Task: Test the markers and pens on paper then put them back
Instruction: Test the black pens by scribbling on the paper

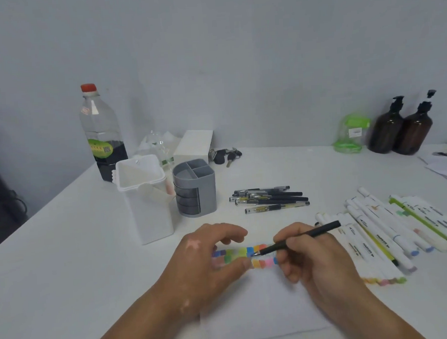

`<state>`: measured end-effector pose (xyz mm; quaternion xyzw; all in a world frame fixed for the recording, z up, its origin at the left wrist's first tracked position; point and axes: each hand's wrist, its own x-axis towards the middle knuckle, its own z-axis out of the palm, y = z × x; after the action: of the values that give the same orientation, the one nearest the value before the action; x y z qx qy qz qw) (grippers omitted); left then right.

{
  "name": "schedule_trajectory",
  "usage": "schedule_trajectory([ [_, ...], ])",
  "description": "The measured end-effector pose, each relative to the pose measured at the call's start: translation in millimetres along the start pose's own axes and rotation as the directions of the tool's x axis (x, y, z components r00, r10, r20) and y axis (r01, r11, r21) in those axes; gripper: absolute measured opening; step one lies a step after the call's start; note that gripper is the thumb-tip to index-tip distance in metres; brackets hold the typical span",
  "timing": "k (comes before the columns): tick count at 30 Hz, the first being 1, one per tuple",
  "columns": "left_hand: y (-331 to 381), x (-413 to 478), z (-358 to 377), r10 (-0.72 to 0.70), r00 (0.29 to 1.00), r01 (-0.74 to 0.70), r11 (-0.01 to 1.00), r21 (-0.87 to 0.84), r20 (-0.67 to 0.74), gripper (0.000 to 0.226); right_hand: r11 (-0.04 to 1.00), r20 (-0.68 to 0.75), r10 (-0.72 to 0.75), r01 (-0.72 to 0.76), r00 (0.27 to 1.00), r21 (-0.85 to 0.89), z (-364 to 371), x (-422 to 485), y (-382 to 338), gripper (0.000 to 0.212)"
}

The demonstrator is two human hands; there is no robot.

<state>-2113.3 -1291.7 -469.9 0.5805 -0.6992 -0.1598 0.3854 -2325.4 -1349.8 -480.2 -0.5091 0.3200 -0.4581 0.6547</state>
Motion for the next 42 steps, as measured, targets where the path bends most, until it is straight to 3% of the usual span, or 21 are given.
schedule_trajectory([
  [2, 5, -1, 4, 0.072, 0.997, -0.073, 0.997, 0.030, 0.041, 0.029, 0.996, 0.064, -0.037, 0.042, 0.997, -0.076, 7, -2, 3, 0.011],
  [6, 3, 0, 5, 0.126, 0.987, -0.135, 0.987, 0.089, 0.095, 0.020, 0.982, 0.074, -0.051, 0.064, 0.996, -0.178, 6, -5, 10, 0.029],
  [9, -7, -1, 0, -0.037, 0.998, 0.037, 0.999, 0.013, 0.059, 0.011, 0.984, 0.021, -0.019, 0.023, 1.000, -0.177, 0, -5, 9, 0.033],
  [11, -11, -6, -5, -0.192, 0.981, 0.192, 0.975, -0.108, 0.007, 0.018, 0.984, -0.020, 0.015, -0.018, 1.000, -0.176, -2, -7, 6, 0.029],
  [13, -9, -18, -13, -0.275, 0.959, 0.265, 0.956, -0.129, -0.067, 0.015, 0.965, -0.044, 0.002, -0.014, 0.999, -0.262, 0, -12, 1, 0.025],
  [18, 10, -94, -58, -0.332, 0.922, 0.297, 0.937, -0.185, -0.199, 0.012, 0.729, 0.108, -0.089, 0.139, 0.990, -0.671, 21, -45, -14, 0.018],
  [22, 15, -213, -95, -0.396, 0.870, 0.317, 0.906, -0.280, -0.293, 0.010, 0.540, 0.347, -0.092, 0.340, 0.933, -0.770, 66, -109, -14, 0.018],
  [25, 2, -321, -106, -0.565, 0.774, 0.422, 0.797, -0.432, -0.285, 0.016, 0.565, 0.512, -0.040, 0.442, 0.858, -0.696, 99, -164, 0, 0.020],
  [29, -26, -448, -101, -0.798, 0.590, 0.558, 0.512, -0.653, -0.121, 0.027, 0.605, 0.637, 0.057, 0.481, 0.769, -0.635, 130, -216, 44, 0.014],
  [33, -53, -515, -61, -0.943, 0.330, 0.753, 0.289, -0.591, -0.040, 0.017, 0.624, 0.630, 0.207, 0.395, 0.749, -0.675, 148, -236, 105, 0.013],
  [37, -84, -533, -6, -0.997, 0.048, 0.826, 0.007, -0.564, 0.058, 0.018, 0.560, 0.577, 0.355, 0.327, 0.735, -0.761, 145, -243, 162, 0.012],
  [39, -103, -533, 19, -0.992, -0.028, 0.856, -0.087, -0.509, 0.121, 0.019, 0.551, 0.535, 0.395, 0.274, 0.747, -0.789, 136, -245, 184, 0.019],
  [42, -131, -527, 48, -0.983, -0.091, 0.916, -0.145, -0.374, 0.158, 0.021, 0.526, 0.479, 0.447, 0.211, 0.755, -0.824, 118, -246, 207, 0.021],
])
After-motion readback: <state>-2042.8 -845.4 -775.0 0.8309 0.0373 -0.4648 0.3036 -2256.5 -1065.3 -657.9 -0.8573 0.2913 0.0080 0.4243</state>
